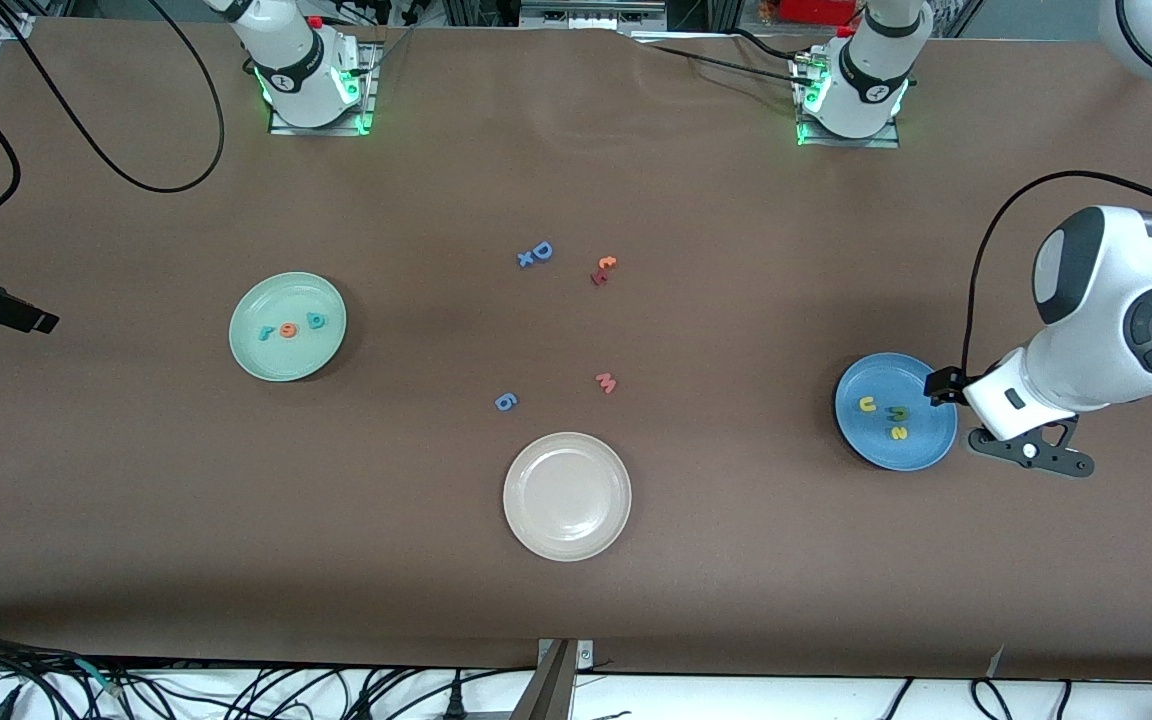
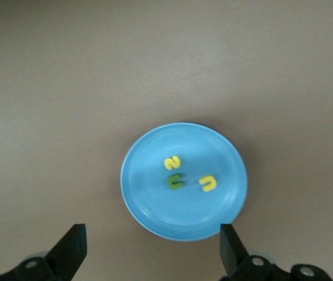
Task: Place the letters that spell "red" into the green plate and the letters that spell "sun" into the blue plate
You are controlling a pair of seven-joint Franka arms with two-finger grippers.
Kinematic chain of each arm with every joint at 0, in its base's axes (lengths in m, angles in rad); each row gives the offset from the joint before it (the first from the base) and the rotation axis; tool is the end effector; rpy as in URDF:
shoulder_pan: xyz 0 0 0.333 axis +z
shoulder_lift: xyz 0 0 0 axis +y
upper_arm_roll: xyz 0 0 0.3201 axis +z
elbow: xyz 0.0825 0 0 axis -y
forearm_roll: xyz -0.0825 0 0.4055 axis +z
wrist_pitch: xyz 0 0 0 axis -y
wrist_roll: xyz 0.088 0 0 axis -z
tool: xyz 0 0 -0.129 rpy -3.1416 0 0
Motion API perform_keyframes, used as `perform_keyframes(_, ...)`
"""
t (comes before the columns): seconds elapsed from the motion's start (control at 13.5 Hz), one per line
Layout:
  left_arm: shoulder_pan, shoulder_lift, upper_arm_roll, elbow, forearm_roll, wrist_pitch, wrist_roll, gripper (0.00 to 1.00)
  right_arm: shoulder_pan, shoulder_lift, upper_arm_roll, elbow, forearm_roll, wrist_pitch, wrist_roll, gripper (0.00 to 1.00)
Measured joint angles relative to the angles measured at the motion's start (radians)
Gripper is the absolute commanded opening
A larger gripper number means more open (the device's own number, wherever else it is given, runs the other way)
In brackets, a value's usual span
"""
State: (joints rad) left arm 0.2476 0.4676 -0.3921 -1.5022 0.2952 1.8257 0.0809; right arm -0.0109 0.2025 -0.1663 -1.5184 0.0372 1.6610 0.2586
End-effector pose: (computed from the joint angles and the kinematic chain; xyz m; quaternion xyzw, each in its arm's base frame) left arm 0.6928 -0.0351 0.3794 -0.9870 0.1425 0.0511 0.0547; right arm 0.6303 -0.0999 0.5184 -0.9757 0.2171 0.0286 0.0006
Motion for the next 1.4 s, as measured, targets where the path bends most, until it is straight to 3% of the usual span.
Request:
perform_keyframes(0.37,-0.083,-0.001,0.020,0.091,0.000,-0.101,0.000,1.00,0.000,0.002,0.000,0.000,0.000,-0.001,-0.033,1.00)
perform_keyframes(0.44,-0.150,-0.007,0.087,0.104,-0.001,-0.121,0.000,1.00,0.000,0.003,0.000,0.000,0.000,-0.001,-0.036,1.00)
perform_keyframes(0.59,-0.335,-0.026,0.289,0.119,-0.062,-0.145,0.000,1.00,0.000,0.003,0.000,-0.001,0.000,-0.001,-0.037,1.00)
perform_keyframes(0.67,-0.386,-0.037,0.345,0.122,-0.092,-0.149,0.000,1.00,0.000,0.003,0.000,-0.001,0.000,-0.001,-0.038,1.00)
perform_keyframes(0.96,-0.366,-0.097,0.378,0.123,-0.133,-0.156,-0.001,1.00,0.000,0.003,0.001,-0.001,0.000,-0.020,-0.042,1.00)
perform_keyframes(1.4,-0.296,-0.194,0.387,0.118,-0.296,-0.158,0.000,1.00,0.000,0.003,0.001,-0.011,0.000,-0.040,-0.060,1.00)
